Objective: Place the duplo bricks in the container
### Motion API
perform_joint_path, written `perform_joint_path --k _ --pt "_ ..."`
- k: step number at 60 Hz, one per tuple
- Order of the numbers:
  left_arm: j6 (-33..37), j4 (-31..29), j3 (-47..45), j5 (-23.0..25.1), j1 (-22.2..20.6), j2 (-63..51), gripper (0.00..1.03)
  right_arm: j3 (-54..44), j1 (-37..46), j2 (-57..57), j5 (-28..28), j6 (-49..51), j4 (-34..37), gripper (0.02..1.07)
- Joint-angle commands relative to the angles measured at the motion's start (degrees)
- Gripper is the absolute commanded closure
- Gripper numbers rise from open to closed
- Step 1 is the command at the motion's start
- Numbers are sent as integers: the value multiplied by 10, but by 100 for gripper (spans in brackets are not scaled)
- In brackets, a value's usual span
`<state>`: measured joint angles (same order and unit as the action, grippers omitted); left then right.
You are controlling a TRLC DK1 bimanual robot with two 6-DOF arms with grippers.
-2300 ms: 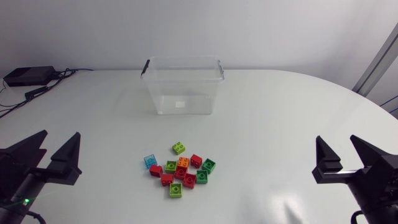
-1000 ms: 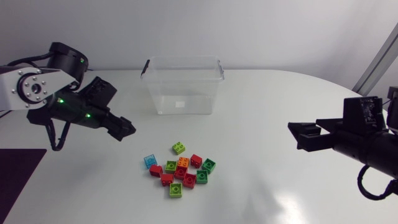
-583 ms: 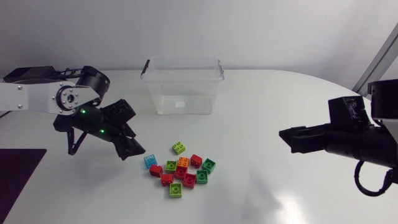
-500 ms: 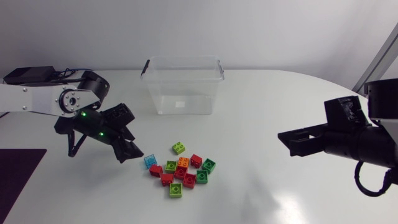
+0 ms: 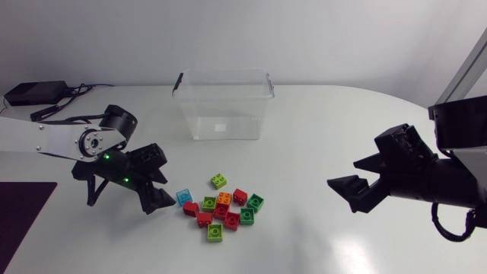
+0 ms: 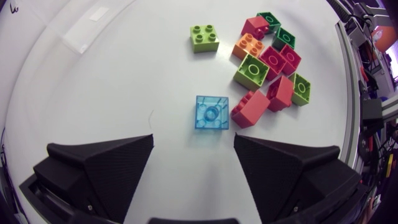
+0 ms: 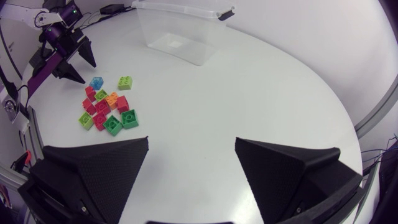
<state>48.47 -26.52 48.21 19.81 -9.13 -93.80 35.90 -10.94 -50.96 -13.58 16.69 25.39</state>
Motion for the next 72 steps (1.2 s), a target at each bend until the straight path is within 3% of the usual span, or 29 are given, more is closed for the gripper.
perform_joint_path --k 1,33,40,46,62,72 --pt "18 4 -15 9 -5 -17 16 4 -4 -7 -6 13 5 6" --pt "0 51 -27 -22 -54 -53 21 -3 -4 -7 -6 17 1 6" --pt "-13 71 -24 -25 -65 -70 42 -4 -4 -6 -10 17 1 6" --pt "-18 76 -23 -25 -72 -71 46 -7 -4 -5 -10 18 1 6" --pt "-29 88 -18 -25 -76 -75 77 -11 1 5 -14 25 4 6" --pt "-28 89 -21 -29 -75 -68 81 -15 1 6 -14 29 1 6"
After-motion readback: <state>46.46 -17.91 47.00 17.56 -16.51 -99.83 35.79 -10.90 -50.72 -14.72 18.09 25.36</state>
